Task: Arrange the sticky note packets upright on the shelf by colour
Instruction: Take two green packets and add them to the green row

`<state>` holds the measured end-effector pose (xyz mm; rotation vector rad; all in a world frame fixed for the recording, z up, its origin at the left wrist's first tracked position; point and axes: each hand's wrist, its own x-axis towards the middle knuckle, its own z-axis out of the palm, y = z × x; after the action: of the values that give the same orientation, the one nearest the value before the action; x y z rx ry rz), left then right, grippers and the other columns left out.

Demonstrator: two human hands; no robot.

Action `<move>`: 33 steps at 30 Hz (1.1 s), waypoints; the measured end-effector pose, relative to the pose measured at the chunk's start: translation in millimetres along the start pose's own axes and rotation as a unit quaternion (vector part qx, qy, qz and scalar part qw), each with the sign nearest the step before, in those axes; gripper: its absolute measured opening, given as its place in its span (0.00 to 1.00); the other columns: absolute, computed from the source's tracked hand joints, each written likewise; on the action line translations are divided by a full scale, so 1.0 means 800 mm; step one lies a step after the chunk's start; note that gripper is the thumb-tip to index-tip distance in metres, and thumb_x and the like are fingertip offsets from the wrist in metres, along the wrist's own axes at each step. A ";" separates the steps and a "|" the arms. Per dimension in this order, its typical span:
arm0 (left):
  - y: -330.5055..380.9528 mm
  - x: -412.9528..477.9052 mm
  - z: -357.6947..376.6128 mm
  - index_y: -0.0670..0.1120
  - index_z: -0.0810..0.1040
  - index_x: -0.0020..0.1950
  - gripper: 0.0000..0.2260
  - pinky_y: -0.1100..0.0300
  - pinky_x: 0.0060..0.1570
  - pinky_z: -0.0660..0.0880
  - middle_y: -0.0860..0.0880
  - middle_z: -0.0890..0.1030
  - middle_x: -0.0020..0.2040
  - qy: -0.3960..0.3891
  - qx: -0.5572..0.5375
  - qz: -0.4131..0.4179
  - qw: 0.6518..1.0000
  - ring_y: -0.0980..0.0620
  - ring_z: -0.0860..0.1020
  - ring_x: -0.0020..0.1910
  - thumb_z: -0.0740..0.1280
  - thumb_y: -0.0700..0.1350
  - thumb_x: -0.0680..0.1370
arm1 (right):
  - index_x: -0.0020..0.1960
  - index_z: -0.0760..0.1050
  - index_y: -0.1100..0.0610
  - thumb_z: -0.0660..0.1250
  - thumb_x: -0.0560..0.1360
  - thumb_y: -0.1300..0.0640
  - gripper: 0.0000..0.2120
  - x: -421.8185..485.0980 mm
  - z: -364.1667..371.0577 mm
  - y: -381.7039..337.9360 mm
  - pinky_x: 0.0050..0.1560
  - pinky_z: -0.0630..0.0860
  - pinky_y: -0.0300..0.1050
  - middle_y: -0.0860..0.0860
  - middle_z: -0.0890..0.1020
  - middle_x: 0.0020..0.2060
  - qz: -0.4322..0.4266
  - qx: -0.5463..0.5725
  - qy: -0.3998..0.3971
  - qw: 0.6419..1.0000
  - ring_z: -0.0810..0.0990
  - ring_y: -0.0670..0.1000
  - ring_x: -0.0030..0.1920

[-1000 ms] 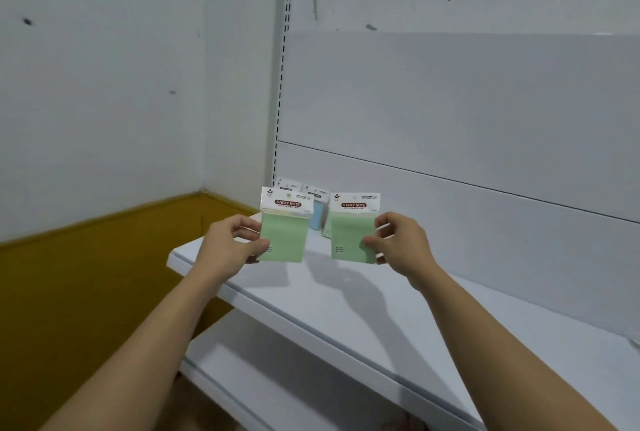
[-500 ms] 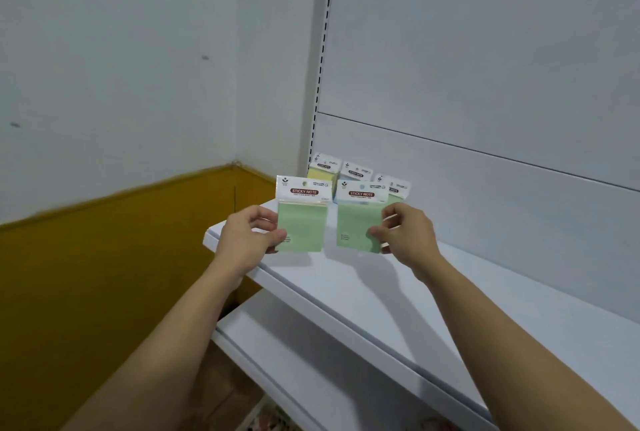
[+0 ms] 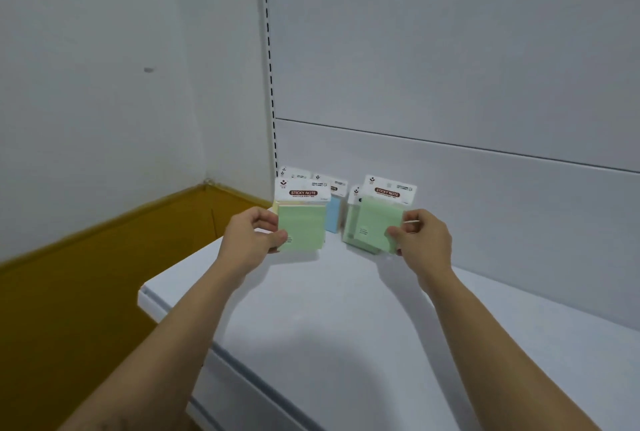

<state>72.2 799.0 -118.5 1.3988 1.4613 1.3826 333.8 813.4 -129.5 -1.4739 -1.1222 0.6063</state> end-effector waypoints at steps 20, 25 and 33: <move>-0.030 0.118 0.079 0.41 0.76 0.42 0.12 0.54 0.40 0.82 0.43 0.77 0.36 -0.152 0.022 0.007 0.988 0.45 0.79 0.36 0.73 0.28 0.67 | 0.41 0.70 0.52 0.73 0.68 0.60 0.12 0.035 0.053 0.055 0.39 0.73 0.48 0.47 0.74 0.33 -0.029 -0.064 -0.003 0.998 0.72 0.49 0.34; -0.040 0.129 0.088 0.37 0.75 0.42 0.12 0.58 0.35 0.81 0.39 0.78 0.39 -0.247 0.016 -0.013 0.969 0.48 0.81 0.33 0.72 0.25 0.67 | 0.45 0.71 0.52 0.72 0.71 0.54 0.09 0.029 0.057 0.057 0.39 0.75 0.49 0.47 0.77 0.32 -0.033 -0.160 0.007 0.987 0.77 0.51 0.36; -0.065 0.155 0.110 0.43 0.76 0.38 0.12 0.58 0.37 0.79 0.46 0.79 0.33 -0.282 0.073 0.036 0.956 0.54 0.77 0.29 0.77 0.33 0.66 | 0.43 0.73 0.49 0.71 0.70 0.57 0.08 0.021 0.060 0.053 0.39 0.74 0.43 0.46 0.80 0.30 -0.029 -0.192 0.047 0.980 0.79 0.46 0.35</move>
<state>118.8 946.4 -163.1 1.7723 1.1513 0.8190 312.9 853.9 -177.1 -1.7699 -1.2516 0.2829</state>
